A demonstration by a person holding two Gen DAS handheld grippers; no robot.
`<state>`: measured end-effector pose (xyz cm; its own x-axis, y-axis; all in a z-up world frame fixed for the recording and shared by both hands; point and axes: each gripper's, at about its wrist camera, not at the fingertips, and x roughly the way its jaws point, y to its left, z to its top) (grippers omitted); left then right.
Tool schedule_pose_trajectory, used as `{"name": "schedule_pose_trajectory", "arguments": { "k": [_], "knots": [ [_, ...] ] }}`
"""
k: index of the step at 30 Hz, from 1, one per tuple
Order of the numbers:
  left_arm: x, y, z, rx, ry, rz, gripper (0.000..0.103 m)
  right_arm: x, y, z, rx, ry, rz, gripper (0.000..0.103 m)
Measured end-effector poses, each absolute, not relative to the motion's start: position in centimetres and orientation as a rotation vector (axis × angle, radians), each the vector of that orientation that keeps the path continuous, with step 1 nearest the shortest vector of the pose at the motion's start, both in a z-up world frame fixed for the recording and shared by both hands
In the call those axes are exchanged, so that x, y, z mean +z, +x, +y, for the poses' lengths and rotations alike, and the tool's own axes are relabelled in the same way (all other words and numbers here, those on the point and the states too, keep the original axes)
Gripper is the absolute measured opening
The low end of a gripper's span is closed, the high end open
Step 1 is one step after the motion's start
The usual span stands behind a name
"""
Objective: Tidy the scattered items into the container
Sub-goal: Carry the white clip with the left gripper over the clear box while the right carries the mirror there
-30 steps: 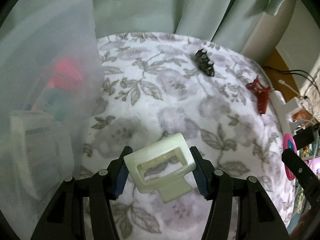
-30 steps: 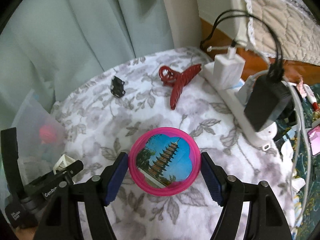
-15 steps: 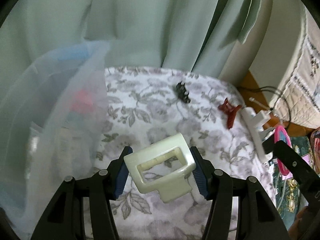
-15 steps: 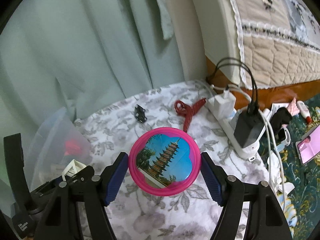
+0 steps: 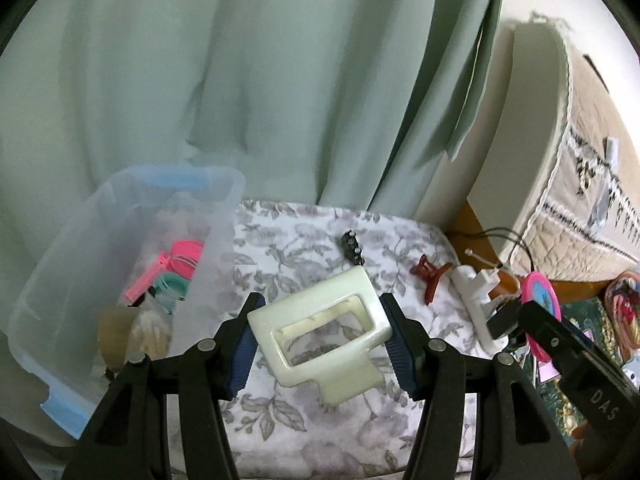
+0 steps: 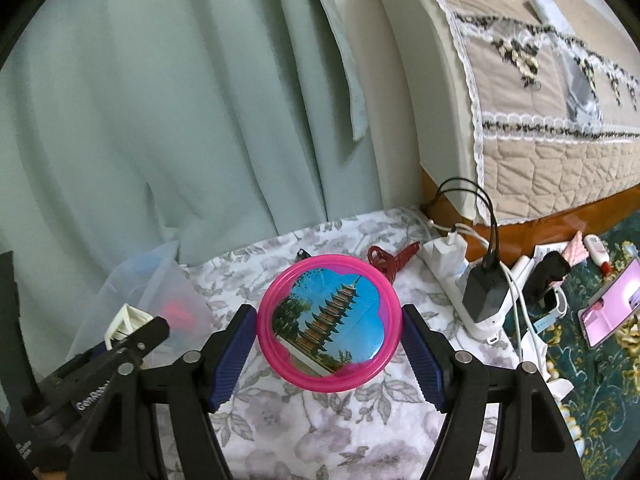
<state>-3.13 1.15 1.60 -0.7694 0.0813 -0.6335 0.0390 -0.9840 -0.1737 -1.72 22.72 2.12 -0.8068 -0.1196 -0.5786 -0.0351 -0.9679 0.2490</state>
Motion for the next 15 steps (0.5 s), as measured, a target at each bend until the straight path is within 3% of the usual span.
{"name": "schedule_pose_trajectory", "arguments": {
  "k": [15],
  "knots": [
    [3.4,-0.4,-7.0,3.018,-0.933,-0.548,0.059,5.1,-0.3,16.6,-2.863,0.845,-0.238,0.075]
  ]
}}
